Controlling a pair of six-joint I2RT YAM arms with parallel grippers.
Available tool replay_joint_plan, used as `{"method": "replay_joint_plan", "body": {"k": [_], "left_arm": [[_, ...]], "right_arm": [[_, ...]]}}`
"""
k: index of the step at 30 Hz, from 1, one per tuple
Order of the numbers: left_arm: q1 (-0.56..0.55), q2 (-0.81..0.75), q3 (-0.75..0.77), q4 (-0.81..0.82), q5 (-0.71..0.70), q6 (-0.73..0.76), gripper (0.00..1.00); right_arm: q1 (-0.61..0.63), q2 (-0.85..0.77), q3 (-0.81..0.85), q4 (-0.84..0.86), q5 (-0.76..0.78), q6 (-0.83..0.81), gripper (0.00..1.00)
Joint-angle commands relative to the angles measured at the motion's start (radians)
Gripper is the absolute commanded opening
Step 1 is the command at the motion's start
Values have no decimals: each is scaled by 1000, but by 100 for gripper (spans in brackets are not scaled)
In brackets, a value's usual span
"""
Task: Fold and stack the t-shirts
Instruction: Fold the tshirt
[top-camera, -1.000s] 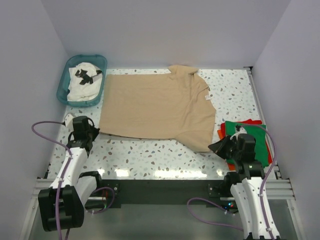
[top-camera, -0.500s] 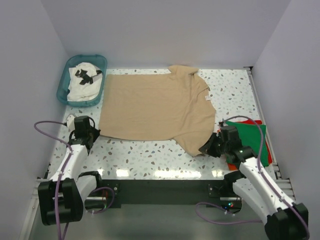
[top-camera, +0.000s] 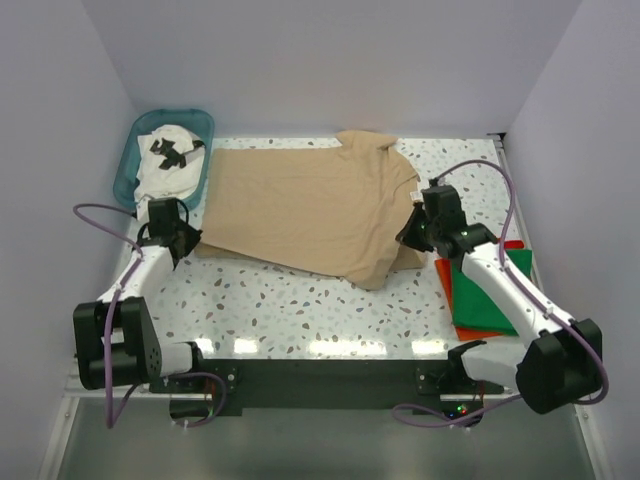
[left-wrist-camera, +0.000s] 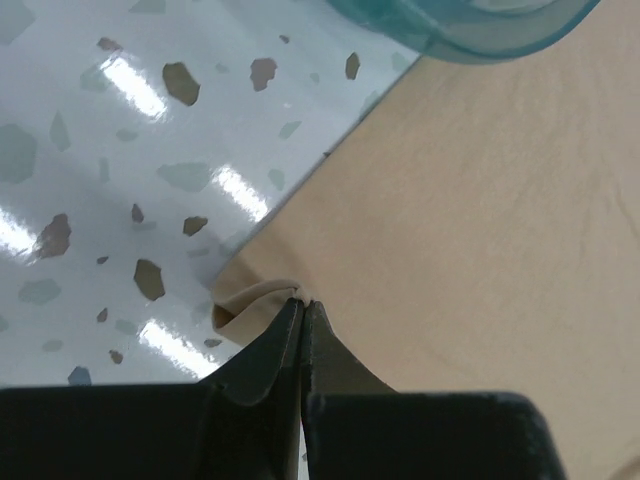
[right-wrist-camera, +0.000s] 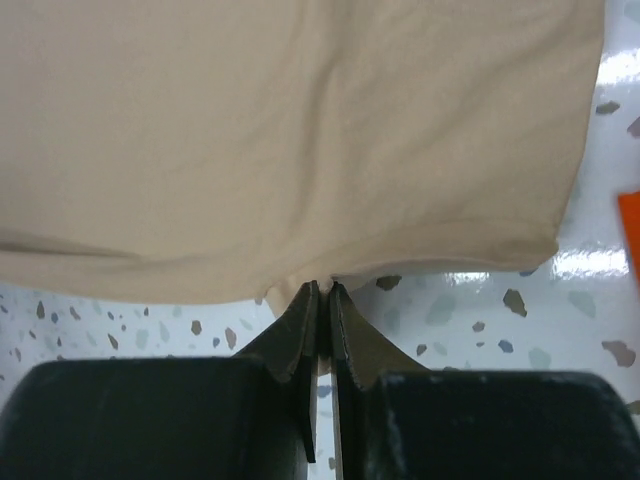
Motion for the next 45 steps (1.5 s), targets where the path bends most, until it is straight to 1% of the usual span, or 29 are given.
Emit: {"method": "replay_joint_plan", "body": {"k": [1,7,10,16,21,28,39,45], "left_arm": [[-7,66,98,35,6,29,4],[-16,186,215,27,-3,28,4],[-19,233,261,29,-7,24,4],[-19,304,309,35,-14,24,4],[-19,350,333,41,-15,15,4],[-18,380,370,35,-24,12,3],[-18,402,368,47,-29,-3,3],[-18,403,376,58,-30,-9,3]], "right_arm": [[-10,78,93,5,75,-60,0],[-48,199,228,27,71,-86,0],[-86,249,268,42,37,-91,0],[-163,305,311,91,-22,-94,0],[-177,358,352,106,-64,-97,0],[-181,427,440,119,-75,-102,0],[-181,531,599,87,-86,-123,0],[-181,559,635,74,-69,-135,0]]}}
